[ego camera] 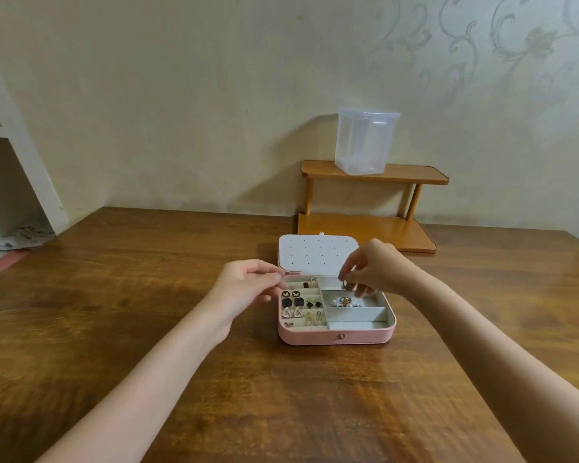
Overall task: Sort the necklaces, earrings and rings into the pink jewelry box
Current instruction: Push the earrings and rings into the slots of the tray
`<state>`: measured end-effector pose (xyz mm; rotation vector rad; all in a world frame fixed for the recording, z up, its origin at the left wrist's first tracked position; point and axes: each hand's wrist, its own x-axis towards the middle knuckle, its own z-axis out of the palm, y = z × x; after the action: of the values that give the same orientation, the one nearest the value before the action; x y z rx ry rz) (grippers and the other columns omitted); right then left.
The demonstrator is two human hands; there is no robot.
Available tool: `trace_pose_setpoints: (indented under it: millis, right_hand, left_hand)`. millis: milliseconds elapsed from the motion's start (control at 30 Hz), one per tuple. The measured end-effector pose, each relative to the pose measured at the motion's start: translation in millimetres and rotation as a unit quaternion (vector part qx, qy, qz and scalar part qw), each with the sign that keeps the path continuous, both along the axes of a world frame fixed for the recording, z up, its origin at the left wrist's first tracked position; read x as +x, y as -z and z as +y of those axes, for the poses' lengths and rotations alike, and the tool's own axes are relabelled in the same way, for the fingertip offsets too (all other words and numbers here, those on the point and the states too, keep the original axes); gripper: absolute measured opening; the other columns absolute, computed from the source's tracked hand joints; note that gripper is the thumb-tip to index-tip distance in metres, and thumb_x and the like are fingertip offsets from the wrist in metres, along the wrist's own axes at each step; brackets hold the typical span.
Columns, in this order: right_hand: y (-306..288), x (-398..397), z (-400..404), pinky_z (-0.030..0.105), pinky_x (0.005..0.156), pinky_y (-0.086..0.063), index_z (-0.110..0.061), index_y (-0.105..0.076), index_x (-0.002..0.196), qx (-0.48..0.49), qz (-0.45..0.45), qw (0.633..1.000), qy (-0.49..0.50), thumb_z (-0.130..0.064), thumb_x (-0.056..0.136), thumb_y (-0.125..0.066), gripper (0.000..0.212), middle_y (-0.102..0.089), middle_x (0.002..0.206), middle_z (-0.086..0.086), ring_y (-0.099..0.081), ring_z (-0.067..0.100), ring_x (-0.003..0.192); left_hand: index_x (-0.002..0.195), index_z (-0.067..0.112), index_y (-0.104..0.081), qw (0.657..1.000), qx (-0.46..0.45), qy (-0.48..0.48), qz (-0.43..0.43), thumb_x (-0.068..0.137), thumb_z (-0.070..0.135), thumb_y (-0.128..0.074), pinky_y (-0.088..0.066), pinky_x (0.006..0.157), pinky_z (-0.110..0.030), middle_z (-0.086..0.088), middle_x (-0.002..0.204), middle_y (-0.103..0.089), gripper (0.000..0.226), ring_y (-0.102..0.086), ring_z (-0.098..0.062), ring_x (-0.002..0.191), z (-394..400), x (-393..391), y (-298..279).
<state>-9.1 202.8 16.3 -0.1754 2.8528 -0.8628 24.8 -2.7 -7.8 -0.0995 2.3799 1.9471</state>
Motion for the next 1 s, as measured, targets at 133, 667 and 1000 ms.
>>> trace_pose_setpoints:
  millis: [133,667,1000]
  right_hand:
    - [2.9,-4.3,-4.8,0.028,0.068,-0.057,-0.01,-0.068,0.101,0.084,0.093,0.992,0.026,-0.007,0.091,-0.055,0.017,-0.07,0.083,0.007,-0.066,0.013,0.064]
    - [47.9,-25.5,-140.9,0.033,0.082,-0.052,-0.005,-0.062,0.108,0.205,0.174,0.942,-0.202,-0.005,0.093,-0.05,0.02,-0.061,0.108,0.014,-0.061,0.026,0.096]
    - [1.8,-29.7,-69.9,0.005,0.059,-0.046,-0.006,-0.074,0.086,-0.074,0.129,0.984,-0.094,-0.003,0.08,-0.067,0.01,-0.071,0.081,0.004,-0.061,0.006,0.065]
  left_hand:
    - [0.088,0.017,-0.066,0.994,-0.1,-0.039,0.027,0.091,0.009,-0.054,-0.049,0.068,-0.017,0.001,0.086,-0.069,0.015,-0.062,-0.008,0.081,-20.7,-2.6,5.3]
    - [0.096,0.026,-0.066,0.91,-0.407,0.061,0.044,0.086,0.015,-0.063,-0.046,0.068,-0.012,0.011,0.092,-0.063,0.015,-0.058,0.0,0.081,-59.2,3.9,29.4]
    - [0.094,0.026,-0.066,0.951,-0.286,0.017,0.112,0.088,0.016,-0.062,-0.045,0.072,-0.013,0.013,0.091,-0.064,0.013,-0.059,-0.002,0.087,-39.3,-2.1,30.9]
